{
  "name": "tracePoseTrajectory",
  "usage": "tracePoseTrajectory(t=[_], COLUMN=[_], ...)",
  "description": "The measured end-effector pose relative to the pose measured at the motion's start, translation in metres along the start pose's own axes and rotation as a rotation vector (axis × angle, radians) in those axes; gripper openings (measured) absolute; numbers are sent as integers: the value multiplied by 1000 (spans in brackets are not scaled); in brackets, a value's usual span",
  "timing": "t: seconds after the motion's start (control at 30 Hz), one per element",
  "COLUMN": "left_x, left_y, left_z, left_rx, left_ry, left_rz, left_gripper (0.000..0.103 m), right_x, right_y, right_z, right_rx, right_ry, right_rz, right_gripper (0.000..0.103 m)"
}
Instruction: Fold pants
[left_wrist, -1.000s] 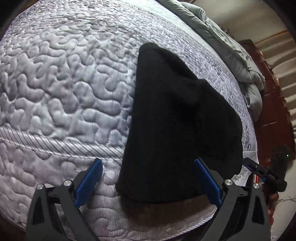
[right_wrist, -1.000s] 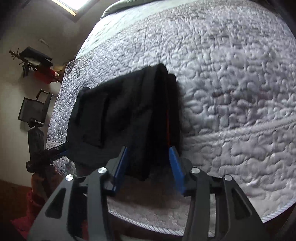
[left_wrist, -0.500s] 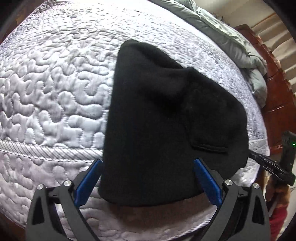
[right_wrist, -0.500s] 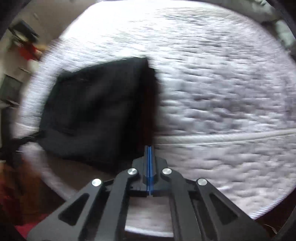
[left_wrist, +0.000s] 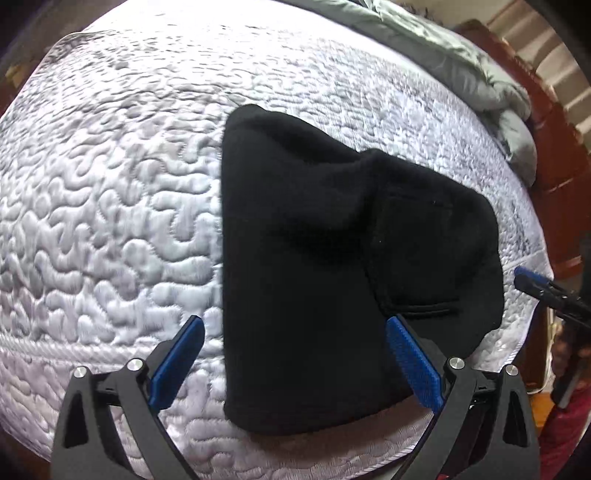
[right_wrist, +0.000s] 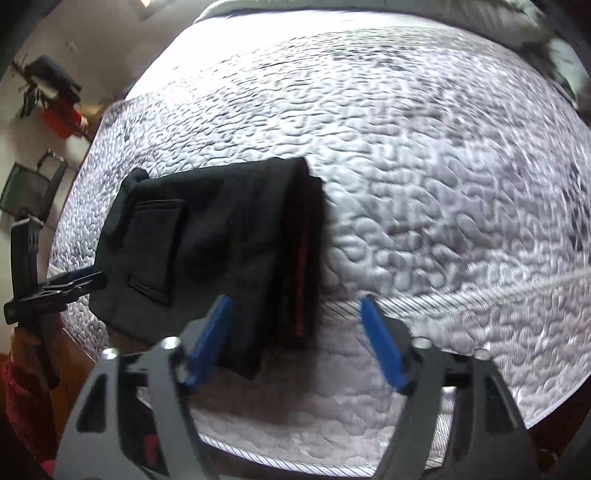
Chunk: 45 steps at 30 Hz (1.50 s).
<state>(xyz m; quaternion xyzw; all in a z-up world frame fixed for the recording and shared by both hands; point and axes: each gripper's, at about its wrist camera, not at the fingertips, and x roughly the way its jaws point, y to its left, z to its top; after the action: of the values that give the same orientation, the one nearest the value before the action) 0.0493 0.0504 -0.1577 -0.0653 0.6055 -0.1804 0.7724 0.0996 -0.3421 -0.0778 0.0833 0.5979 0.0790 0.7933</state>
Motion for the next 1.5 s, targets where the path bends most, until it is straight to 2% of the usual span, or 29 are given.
tracePoseTrajectory(t=[0.13,0.3,0.4,0.47,0.5,0.53,0.6,0.67,0.7,0.73,0.87,1.1,1.27,1.4,1.5], left_x=[21,31,37,33,32,30,28,20,19,15,3,-33,-48,-42,-22], left_y=[-8,-3,-3,-8,-10,-12,-19,-22,-22,-21,-12,-19,-30,-27,-21], left_z=[11,13,4,2,1,0,-1,-2,-2,-2,-1,22,58,102,120], left_rx=[25,10,-4,3,5,10,14,9,2,-11,-69,-59,-49,-45,-31], left_ry=[54,71,76,68,63,56,37,9,1,-10,-32,-129,-214,-280,-279], left_rz=[51,23,8,-9,-5,1,16,22,16,11,-71,-145,-129,-103,-74], left_gripper=[99,100,93,82,79,74,62,44,41,33,30,29,29,30,30], right_x=[31,70,91,91,89,86,75,64,58,50,24,-16,-28,-12,12], right_y=[14,10,7,8,9,11,16,19,19,19,14,13,11,15,4], right_z=[14,16,13,12,12,11,8,6,5,5,5,29,73,123,149], right_rx=[-30,22,71,68,62,65,41,22,19,20,21,-45,-63,-68,-56], right_ry=[87,176,217,208,200,199,181,160,146,122,61,-52,-116,-174,-166], right_rz=[-82,-47,6,16,25,79,77,73,81,101,178,165,149,140,151], right_gripper=[81,92,93,93,79,69,55,45,38,36,32,32,32,32,32])
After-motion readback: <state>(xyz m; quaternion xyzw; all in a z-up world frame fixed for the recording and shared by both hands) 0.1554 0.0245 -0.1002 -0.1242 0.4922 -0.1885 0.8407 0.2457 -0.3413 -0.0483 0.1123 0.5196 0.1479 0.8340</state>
